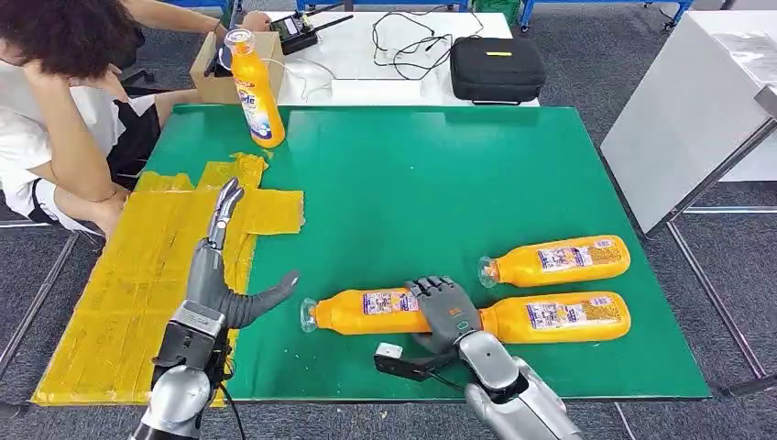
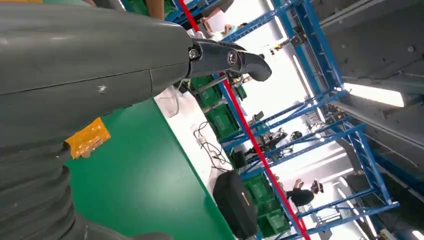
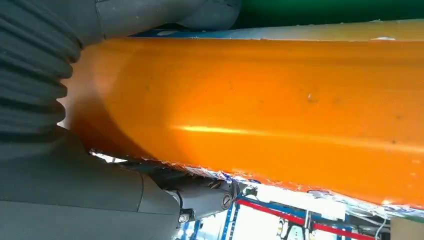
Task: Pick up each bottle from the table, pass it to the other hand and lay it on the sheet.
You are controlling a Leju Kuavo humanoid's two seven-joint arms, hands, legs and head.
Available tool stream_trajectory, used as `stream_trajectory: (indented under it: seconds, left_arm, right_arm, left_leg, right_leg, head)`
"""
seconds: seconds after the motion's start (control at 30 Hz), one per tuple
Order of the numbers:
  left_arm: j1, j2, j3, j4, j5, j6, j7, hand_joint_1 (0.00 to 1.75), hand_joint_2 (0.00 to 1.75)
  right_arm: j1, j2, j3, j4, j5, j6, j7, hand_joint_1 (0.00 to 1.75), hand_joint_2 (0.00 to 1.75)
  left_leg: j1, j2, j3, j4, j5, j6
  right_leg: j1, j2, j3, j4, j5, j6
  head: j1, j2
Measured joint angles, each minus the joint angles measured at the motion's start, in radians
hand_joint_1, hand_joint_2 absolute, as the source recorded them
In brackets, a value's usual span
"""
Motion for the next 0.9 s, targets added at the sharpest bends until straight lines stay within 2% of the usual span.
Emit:
stream_trajectory:
  seconds: [0.37, 0.5, 0.6, 0.73, 0.83, 0.9]
  left_arm:
    - [0.0, -0.002, 0.0, 0.0, -0.002, -0.001, 0.002, 0.0, 1.75]
    - [0.008, -0.005, 0.0, -0.002, -0.01, -0.006, 0.005, 0.0, 1.75]
    - [0.016, -0.005, 0.0, -0.01, -0.013, -0.008, 0.005, 0.0, 1.75]
    - [0.016, -0.005, -0.001, -0.01, 0.013, -0.028, 0.006, 0.0, 1.75]
    - [0.016, -0.004, 0.0, -0.007, 0.251, -0.2, 0.028, 0.0, 1.75]
    - [0.015, -0.003, 0.0, -0.003, 0.329, -0.263, 0.037, 0.0, 1.75]
  right_arm:
    - [0.014, 0.001, -0.011, -0.016, 0.002, -0.021, 0.0, 1.75, 1.75]
    - [0.058, 0.011, -0.048, -0.061, -0.002, -0.111, -0.001, 1.75, 1.75]
    - [0.104, 0.035, -0.104, -0.143, -0.023, -0.252, -0.025, 1.75, 1.75]
    - [0.144, 0.067, -0.176, -0.237, -0.11, -0.373, -0.112, 1.75, 1.75]
    - [0.195, 0.118, -0.269, -0.335, -0.263, -0.477, -0.298, 1.75, 1.75]
    - [0.206, 0.137, -0.307, -0.372, -0.315, -0.493, -0.334, 1.75, 1.75]
  left_leg:
    - [0.0, 0.0, -0.001, 0.0, 0.0, 0.0]
    - [0.0, -0.001, -0.004, 0.0, 0.0, 0.0]
    - [0.0, 0.0, -0.007, 0.0, 0.0, 0.0]
    - [0.0, -0.001, -0.007, 0.0, 0.0, 0.0]
    - [0.0, 0.0, -0.009, 0.0, 0.0, 0.0]
    - [0.0, 0.0, -0.009, 0.0, 0.0, 0.0]
  right_leg:
    - [0.0, 0.0, 0.0, 0.0, 0.0, 0.0]
    - [0.0, 0.0, -0.003, 0.0, 0.0, 0.0]
    - [0.0, 0.0, -0.006, 0.001, 0.0, 0.0]
    - [0.0, 0.0, -0.006, 0.0, 0.0, 0.0]
    - [0.0, 0.0, -0.008, 0.001, 0.0, 0.0]
    - [0.0, 0.0, -0.008, 0.0, 0.0, 0.0]
  head:
    - [0.0, 0.0]
    - [0.0, 0.0]
    - [0.0, 0.0]
    - [0.0, 0.0]
    - [0.0, 0.0]
    - [0.0, 0.0]
